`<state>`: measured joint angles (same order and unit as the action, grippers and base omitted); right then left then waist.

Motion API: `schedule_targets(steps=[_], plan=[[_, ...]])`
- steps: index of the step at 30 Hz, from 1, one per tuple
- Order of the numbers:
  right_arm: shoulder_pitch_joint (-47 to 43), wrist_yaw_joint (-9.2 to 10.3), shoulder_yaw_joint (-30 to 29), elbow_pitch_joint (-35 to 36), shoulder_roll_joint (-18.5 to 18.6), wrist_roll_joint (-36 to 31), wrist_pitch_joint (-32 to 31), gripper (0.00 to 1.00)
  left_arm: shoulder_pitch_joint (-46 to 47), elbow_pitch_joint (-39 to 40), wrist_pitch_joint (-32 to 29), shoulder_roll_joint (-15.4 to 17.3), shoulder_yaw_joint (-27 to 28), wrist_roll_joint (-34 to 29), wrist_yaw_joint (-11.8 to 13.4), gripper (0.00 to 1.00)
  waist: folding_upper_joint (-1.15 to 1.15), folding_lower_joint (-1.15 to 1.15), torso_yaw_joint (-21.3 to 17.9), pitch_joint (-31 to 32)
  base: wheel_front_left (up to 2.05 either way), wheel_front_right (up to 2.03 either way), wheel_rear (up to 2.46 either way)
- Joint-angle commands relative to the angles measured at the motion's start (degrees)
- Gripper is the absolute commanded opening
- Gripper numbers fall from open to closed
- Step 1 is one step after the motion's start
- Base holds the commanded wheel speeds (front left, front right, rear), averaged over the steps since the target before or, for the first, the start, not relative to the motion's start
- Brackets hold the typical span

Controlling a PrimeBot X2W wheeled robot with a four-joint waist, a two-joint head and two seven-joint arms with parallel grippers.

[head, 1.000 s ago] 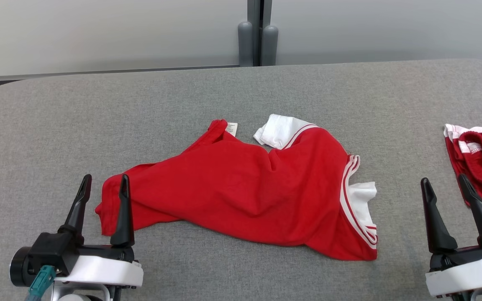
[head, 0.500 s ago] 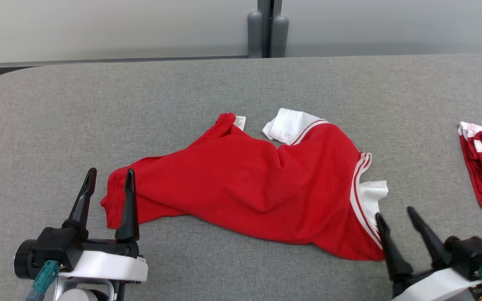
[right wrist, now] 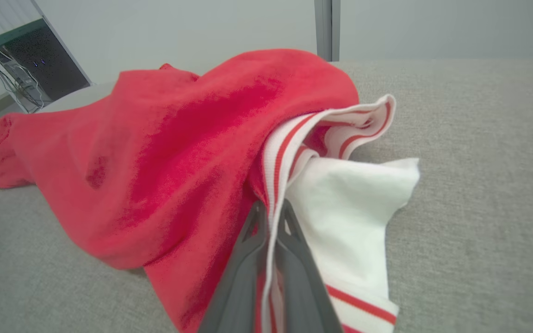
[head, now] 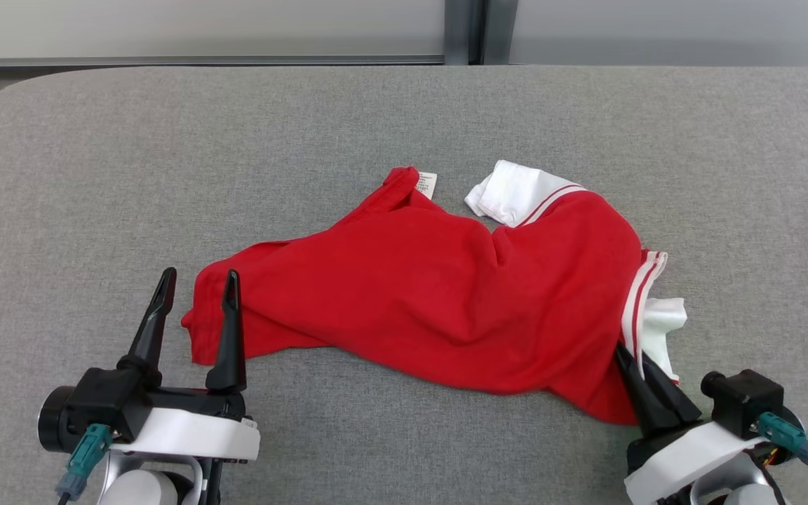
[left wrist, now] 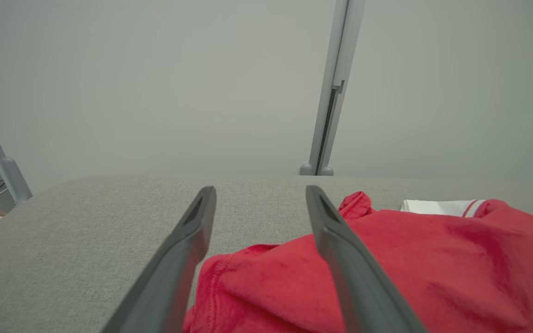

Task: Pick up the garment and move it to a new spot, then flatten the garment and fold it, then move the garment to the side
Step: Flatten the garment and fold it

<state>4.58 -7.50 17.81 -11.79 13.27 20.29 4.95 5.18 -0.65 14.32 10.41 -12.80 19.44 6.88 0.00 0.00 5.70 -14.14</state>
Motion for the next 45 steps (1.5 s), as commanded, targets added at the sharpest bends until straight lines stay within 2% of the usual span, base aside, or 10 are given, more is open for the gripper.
schedule_targets(steps=[1, 8, 13, 22, 29, 30, 31, 32, 38, 45], plan=[[0.71, 0.01, 0.19, 1.03, 0.52, 0.44, 0.97, 0.00, 1.07, 0.03, 0.32, 0.26, 0.20, -0.02, -0.18, 1.00, 0.00, 0.00, 0.00, -0.12, 0.00, 0.00, 0.00], [3.70, 0.02, -1.21, 8.51, 1.76, 4.59, 3.21, 0.00, 1.77, -0.22, 0.60, 0.44, 0.80, -0.10, -0.39, 1.00, 0.00, 0.00, -0.73, -1.13, 0.00, 0.00, 0.00], [7.63, 0.02, -3.87, 9.65, 2.52, 5.76, 2.27, 0.00, 3.24, -0.54, 0.76, 0.00, 0.48, -0.35, -0.99, 1.00, 0.00, 0.00, -0.07, -2.46, 0.00, 0.00, 0.00], [17.44, 0.02, -7.30, 4.91, 3.17, 6.13, 1.48, 0.00, 6.94, -1.48, 0.86, -1.67, -0.04, -0.76, -2.47, 1.00, 0.00, 0.00, 3.25, -8.60, 0.00, 0.00, 0.00], [26.95, 0.02, -6.92, -3.91, 4.89, 8.78, 1.57, 0.00, 9.99, -2.06, 0.90, -3.17, 0.34, -1.89, -4.40, 1.00, 0.00, 0.00, 4.61, -12.80, 0.00, 0.00, 0.00], [27.96, 0.01, -6.76, -5.30, 4.99, 9.39, 1.52, 0.24, 10.16, -2.14, 0.91, -3.27, 0.53, -2.10, -4.60, 1.00, 0.00, 0.00, 4.58, -13.04, 0.00, 0.00, 0.00], [29.23, 0.01, -6.63, -6.41, 5.52, 9.76, 2.09, 0.96, 10.37, -2.33, 0.91, -3.45, 0.73, -2.40, -4.83, 1.00, 0.00, 0.00, 4.54, -13.23, 0.00, 0.00, 0.00], [30.13, 0.02, -6.32, -7.45, 5.77, 10.38, 2.51, 1.00, 10.61, -2.42, 0.91, -3.62, 0.89, -2.60, -4.93, 1.00, 0.00, 0.00, 4.42, -13.36, 0.00, 0.00, 0.00], [30.09, 0.01, -4.28, -9.47, 7.42, 9.86, 5.82, 1.00, 10.46, -2.80, 0.91, -3.90, 2.39, -3.50, -5.66, 1.00, 0.00, 0.00, 2.88, -12.67, 0.00, 0.00, 0.00], [21.68, 0.02, -6.44, -3.11, 9.30, 6.27, 8.97, 1.00, 8.23, -3.69, 0.92, -3.99, 4.15, -4.38, -6.06, 1.00, 0.00, 0.00, 0.06, -9.23, 0.00, 0.00, 0.00]])
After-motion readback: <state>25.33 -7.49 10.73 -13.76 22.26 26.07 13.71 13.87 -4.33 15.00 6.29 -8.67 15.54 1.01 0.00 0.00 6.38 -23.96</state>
